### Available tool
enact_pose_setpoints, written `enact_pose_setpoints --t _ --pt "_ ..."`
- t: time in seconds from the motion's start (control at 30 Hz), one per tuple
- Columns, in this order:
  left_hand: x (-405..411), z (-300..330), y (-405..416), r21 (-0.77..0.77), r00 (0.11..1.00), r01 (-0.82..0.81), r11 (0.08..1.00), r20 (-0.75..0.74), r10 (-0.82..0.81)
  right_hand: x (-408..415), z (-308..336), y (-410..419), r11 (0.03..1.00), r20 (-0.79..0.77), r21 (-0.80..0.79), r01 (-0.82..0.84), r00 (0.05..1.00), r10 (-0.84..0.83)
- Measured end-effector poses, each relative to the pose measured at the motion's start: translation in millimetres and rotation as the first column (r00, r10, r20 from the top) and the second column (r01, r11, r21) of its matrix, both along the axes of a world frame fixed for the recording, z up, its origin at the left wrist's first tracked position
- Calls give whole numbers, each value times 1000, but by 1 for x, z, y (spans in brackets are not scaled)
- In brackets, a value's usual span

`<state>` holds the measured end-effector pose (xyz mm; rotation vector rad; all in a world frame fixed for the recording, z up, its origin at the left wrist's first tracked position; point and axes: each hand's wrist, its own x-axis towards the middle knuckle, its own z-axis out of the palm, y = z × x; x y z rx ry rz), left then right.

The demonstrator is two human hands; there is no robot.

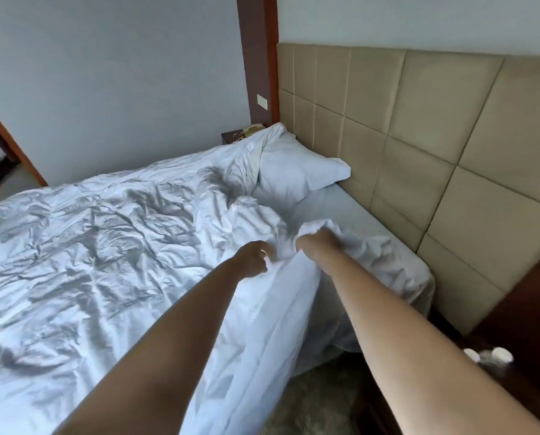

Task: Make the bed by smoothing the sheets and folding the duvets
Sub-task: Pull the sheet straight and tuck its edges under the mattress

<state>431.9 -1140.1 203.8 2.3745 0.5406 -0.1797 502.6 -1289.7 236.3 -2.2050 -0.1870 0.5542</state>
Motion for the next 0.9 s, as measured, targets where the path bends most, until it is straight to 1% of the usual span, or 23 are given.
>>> enact_pose_setpoints --t 0.03,0.07,0.1,0.17,0.2,0.27,0.4,0.5,0.7,0.9 --pt "-5 -16 1 -51 1000 -18 999 -12 17 -2 -18 -6 997 -21 -76 -1 1000 -1" --pt "-11 -29 0 -64 999 -20 998 -45 18 -3 -40 -11 988 -57 -148 -34 998 26" --pt "-14 -40 -2 -41 996 -7 999 -94 3 -5 -57 -15 969 -108 -229 -93 992 69" --pt "-14 -55 -5 15 979 47 999 -200 -43 -4 -81 -17 950 -242 -265 -163 965 98" --pt "-11 -59 -6 44 972 80 996 -223 -68 -3 -87 -16 950 -267 -253 -182 957 113" --pt "-1 -65 -5 72 967 101 992 -240 -81 9 -100 -10 945 -260 -264 -193 958 123" --pt "30 -70 6 87 966 128 988 -238 -104 41 -101 13 952 -169 -231 -202 972 165" --pt "55 -73 25 85 967 147 986 -222 -125 60 -90 30 924 -139 -300 -236 969 202" --pt "104 -74 85 112 960 172 979 -240 -142 104 -91 82 911 -150 -333 -244 967 204" --pt "145 -79 135 207 945 232 951 -281 -169 139 -98 126 913 -127 -331 -238 970 207"
